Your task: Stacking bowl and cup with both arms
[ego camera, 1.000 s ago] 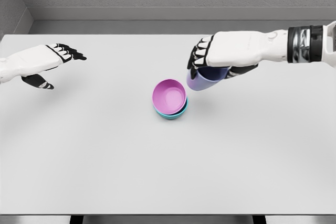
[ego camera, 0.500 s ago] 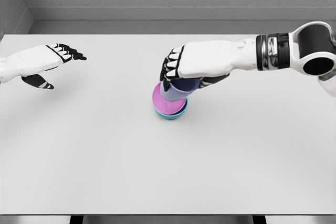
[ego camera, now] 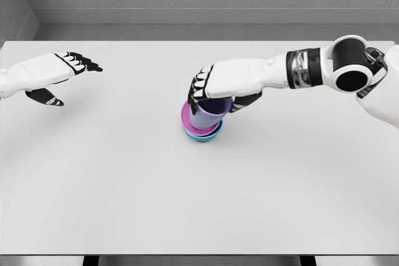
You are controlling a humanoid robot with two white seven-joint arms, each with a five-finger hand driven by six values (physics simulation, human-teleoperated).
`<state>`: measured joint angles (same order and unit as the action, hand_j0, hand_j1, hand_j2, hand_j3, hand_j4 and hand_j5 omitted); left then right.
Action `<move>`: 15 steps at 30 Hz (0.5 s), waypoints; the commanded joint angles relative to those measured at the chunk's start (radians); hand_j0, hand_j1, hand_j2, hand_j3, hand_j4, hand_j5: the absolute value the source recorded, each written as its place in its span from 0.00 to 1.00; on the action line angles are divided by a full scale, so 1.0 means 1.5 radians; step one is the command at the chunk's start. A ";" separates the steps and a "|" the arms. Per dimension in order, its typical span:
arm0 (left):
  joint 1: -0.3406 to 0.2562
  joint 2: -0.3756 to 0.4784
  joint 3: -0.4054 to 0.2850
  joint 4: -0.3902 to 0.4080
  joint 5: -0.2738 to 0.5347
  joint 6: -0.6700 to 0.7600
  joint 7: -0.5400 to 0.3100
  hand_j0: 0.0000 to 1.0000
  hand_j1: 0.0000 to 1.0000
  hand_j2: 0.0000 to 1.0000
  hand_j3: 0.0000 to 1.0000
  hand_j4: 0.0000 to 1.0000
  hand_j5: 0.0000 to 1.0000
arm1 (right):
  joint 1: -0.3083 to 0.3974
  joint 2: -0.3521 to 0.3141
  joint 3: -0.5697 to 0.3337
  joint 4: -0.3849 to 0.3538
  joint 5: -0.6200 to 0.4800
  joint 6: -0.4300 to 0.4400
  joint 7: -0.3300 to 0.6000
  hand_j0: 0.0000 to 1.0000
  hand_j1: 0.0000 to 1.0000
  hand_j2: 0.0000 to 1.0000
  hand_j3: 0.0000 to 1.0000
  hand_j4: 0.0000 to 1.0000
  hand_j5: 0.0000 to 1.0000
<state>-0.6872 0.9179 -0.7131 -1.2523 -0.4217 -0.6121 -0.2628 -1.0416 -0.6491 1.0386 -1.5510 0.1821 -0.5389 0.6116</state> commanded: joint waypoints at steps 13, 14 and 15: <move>0.000 0.001 0.000 0.000 0.003 0.001 -0.001 1.00 1.00 1.00 1.00 1.00 1.00 | -0.001 0.023 0.012 0.047 -0.003 0.025 0.000 1.00 1.00 1.00 1.00 1.00 1.00; 0.000 0.001 0.001 -0.001 0.003 0.001 0.000 1.00 1.00 1.00 1.00 1.00 1.00 | -0.001 0.023 0.013 0.046 -0.003 0.027 0.000 1.00 1.00 1.00 1.00 1.00 1.00; 0.000 0.001 0.001 -0.001 0.004 0.001 0.000 1.00 1.00 1.00 1.00 1.00 1.00 | -0.001 0.023 0.013 0.045 -0.003 0.027 0.000 1.00 1.00 1.00 1.00 1.00 1.00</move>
<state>-0.6872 0.9179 -0.7135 -1.2527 -0.4227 -0.6121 -0.2634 -1.0431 -0.6166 1.0583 -1.4845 0.1830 -0.5136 0.6114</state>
